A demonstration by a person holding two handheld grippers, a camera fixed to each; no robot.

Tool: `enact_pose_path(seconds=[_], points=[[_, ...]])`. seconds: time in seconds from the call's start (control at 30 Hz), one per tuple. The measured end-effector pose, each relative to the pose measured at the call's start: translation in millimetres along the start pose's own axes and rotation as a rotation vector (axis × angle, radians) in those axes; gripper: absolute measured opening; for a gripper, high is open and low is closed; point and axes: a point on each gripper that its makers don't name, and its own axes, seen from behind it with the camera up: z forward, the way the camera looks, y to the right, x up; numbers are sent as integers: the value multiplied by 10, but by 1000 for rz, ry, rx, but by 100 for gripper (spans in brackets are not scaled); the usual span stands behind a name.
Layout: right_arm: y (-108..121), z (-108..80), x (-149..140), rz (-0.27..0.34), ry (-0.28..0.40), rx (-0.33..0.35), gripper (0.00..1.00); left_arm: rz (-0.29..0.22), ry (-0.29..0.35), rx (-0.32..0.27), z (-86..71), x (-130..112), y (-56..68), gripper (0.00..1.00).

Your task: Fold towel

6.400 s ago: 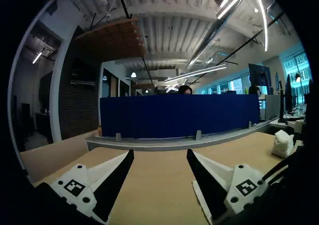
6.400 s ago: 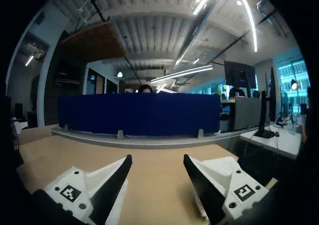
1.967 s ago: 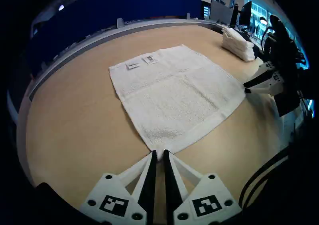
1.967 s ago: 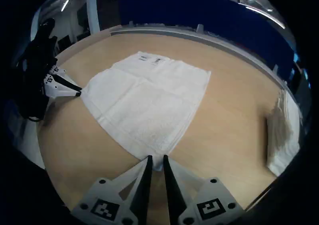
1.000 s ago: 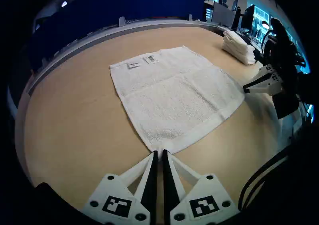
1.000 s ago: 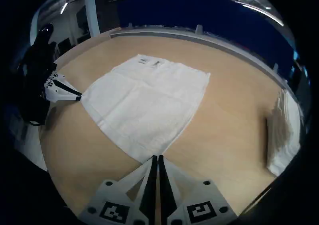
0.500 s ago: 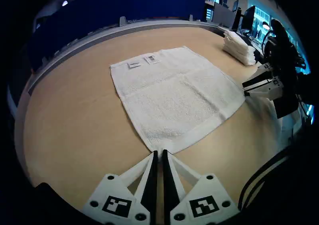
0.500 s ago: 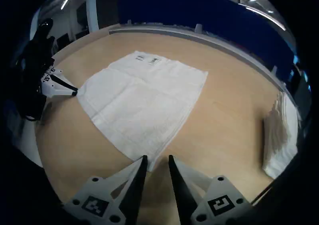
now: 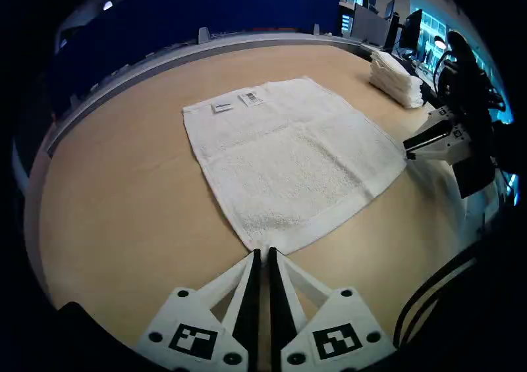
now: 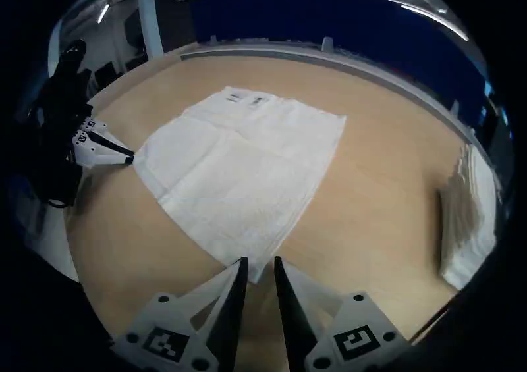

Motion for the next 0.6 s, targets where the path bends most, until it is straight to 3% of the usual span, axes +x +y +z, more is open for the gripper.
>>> enact_pose_path(seconds=[0.2,0.4,0.6], points=[[-18,3,-77,-13,-19,6,34,-1,1,0,2,8,6,8],[-22,14,-62,-8,-19,23,14,1,1,0,1,9,4,8],[-33,-14,-54,-11,-19,32,10,0,2,0,-6,10,-2,8]])
